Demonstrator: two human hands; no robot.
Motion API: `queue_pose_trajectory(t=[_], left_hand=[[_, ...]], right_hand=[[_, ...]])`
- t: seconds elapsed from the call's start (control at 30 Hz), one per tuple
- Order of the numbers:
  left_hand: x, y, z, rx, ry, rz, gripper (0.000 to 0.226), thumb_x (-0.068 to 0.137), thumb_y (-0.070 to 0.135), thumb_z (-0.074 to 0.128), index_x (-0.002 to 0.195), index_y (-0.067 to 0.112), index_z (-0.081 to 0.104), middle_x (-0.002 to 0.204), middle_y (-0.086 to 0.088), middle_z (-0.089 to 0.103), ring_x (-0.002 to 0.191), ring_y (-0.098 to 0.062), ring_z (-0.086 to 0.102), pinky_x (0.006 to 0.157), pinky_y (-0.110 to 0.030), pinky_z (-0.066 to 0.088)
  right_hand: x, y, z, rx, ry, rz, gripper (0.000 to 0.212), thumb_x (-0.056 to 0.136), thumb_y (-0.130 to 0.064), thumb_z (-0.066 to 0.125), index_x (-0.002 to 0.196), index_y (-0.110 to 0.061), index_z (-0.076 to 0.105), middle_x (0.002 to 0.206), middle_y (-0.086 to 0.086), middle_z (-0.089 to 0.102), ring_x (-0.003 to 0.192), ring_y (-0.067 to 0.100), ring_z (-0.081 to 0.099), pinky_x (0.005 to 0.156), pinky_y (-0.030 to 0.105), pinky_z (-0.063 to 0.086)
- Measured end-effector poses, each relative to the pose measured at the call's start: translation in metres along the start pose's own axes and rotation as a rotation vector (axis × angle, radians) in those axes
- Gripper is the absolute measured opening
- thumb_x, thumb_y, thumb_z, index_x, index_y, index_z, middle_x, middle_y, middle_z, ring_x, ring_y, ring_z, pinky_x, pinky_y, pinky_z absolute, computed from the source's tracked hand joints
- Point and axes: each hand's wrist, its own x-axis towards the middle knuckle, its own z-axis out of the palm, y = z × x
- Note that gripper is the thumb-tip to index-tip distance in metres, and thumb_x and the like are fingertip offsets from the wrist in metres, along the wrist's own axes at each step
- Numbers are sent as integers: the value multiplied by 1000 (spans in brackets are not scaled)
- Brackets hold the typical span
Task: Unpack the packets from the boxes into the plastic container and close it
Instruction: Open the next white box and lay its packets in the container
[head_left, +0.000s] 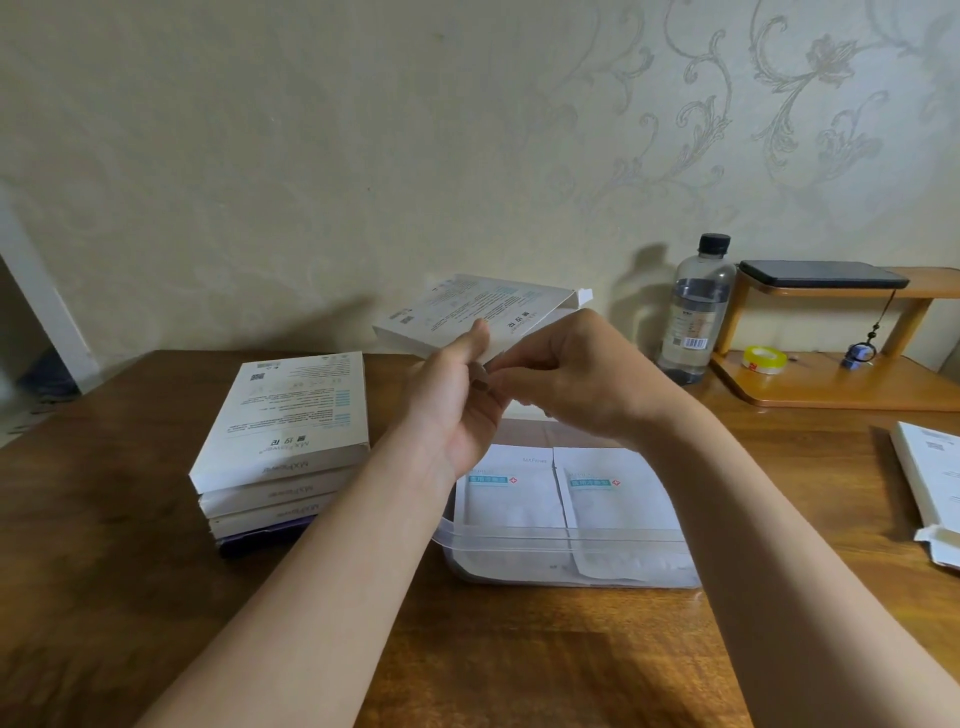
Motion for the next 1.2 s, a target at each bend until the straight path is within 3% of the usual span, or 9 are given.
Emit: queue_pose_trajectory(t=[0.07,0.2,0.3,0.4,0.53,0.7,0.87,0.97,1.2], left_hand=[[0,0,-1,-1,9,-6,28,104,9,52,130,10,60,113,-11,76,91,-20,76,67,-27,62],[1,0,-1,-41,28,11,35,103,8,53,137,6,56,120,-15,73,92,-20,76,67,-26,61],[1,1,-2,-8,16,-17,43,102,15,54,142,-1,52,114,-15,71,92,-22,74,69,-27,62],[1,2,-2,-34,30,-31,38,101,20,54,131,-3,57,81,-13,63,69,-21,69,60,-27,60],[-1,3,0,-107,45,-58,33,104,31,50,110,2,63,84,-11,69,70,-22,73,65,-28,60],[-2,5,0,-163,65,-40,38,107,21,48,138,0,54,91,-16,76,73,-23,76,55,-27,60],[-6,7,-3,-111,36,-26,32,104,18,52,134,11,59,103,-18,77,88,-30,76,73,-44,64],[-10,6,2,-79,-20,-52,25,103,18,49,122,11,64,111,-22,74,98,-37,73,83,-45,62],[-11,3,5,-5,-91,-109,20,100,16,49,105,11,69,98,-16,74,82,-28,68,82,-42,55]], right_hand=[[1,-1,4,-38,65,21,11,82,-18,76,80,-7,79,69,16,68,55,7,44,54,25,37],[6,-2,21,-168,239,-6,23,80,-24,75,68,-4,73,63,19,63,53,20,43,50,31,38],[7,-2,29,-230,358,-47,18,77,-21,73,66,-8,69,56,6,61,58,29,56,53,37,50],[5,-5,25,-268,360,-95,11,74,-16,72,66,-10,68,55,-2,59,58,25,56,54,35,50],[3,-4,20,-287,343,-136,11,71,-14,74,63,-10,67,52,-6,53,50,13,46,51,29,42],[2,-8,12,-267,207,-78,15,79,-26,76,68,-16,73,52,-8,54,47,7,44,47,15,33],[3,-4,-12,267,294,258,16,87,-14,68,76,-5,75,54,4,56,42,16,49,42,27,38],[2,-2,-16,424,317,404,17,91,-10,62,81,-3,73,54,5,57,43,18,48,43,28,36],[2,-7,-16,654,276,487,19,92,-6,55,76,0,62,52,7,56,40,21,45,44,26,34]])
